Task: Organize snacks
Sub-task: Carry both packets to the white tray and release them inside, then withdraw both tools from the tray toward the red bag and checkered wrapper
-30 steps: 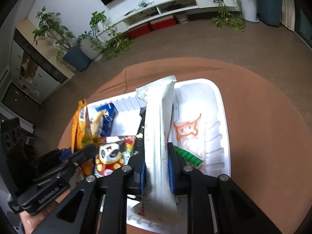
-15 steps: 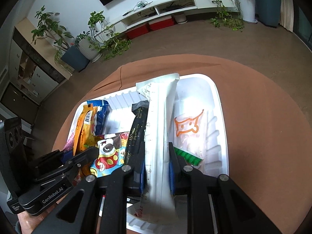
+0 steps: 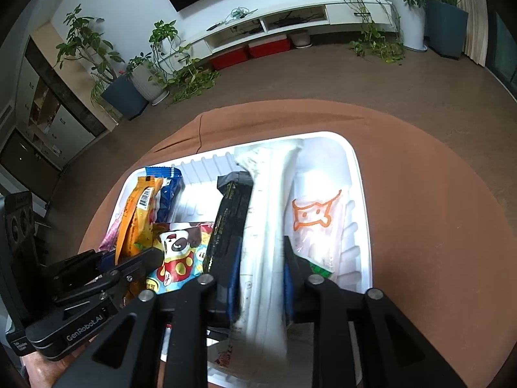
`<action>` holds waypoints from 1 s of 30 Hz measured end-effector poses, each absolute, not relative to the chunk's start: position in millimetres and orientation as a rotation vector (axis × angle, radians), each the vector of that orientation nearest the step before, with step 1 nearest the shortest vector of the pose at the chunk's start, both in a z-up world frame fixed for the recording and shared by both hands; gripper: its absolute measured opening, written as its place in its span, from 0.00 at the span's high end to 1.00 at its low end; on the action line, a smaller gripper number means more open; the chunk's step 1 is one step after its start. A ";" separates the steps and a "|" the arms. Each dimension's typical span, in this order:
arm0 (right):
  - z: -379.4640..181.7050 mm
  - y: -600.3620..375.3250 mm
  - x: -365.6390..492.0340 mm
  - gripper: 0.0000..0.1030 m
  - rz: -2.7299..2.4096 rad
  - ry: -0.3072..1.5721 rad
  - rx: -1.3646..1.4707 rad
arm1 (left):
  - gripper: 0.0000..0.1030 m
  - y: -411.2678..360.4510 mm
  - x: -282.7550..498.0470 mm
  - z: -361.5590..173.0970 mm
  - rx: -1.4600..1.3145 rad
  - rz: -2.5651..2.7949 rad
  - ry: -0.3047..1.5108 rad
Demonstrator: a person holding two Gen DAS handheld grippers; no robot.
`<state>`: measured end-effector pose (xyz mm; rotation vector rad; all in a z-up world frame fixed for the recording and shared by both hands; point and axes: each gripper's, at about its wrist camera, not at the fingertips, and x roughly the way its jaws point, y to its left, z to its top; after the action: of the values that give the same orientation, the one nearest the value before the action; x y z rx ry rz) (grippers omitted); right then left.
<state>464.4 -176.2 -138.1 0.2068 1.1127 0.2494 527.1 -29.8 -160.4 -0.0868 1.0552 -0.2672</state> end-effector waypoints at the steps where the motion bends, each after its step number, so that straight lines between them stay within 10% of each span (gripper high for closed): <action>1: -137.1 -175.9 463.6 0.68 0.250 1.112 0.207 | 0.76 -29.9 526.9 -160.2 -0.087 -0.267 1.057; 6: -131.0 -173.3 461.0 0.60 0.254 1.106 0.197 | 0.73 -29.3 525.8 -153.8 -0.083 -0.261 1.050; 10: -123.2 -172.1 457.9 0.52 0.254 1.089 0.181 | 0.43 -26.9 519.1 -144.4 -0.087 -0.270 1.025; 19: -90.2 -190.0 437.9 0.21 0.241 1.011 0.222 | 0.08 -23.9 485.1 -110.7 -0.082 -0.260 0.954; 30: -57.7 -225.7 333.4 0.11 0.266 0.879 0.357 | 0.00 -31.6 381.5 -82.6 -0.067 -0.206 0.882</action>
<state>333.4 -225.7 -57.7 0.3572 0.8788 0.2664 381.5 -31.6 -82.6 -0.0672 0.8818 -0.2059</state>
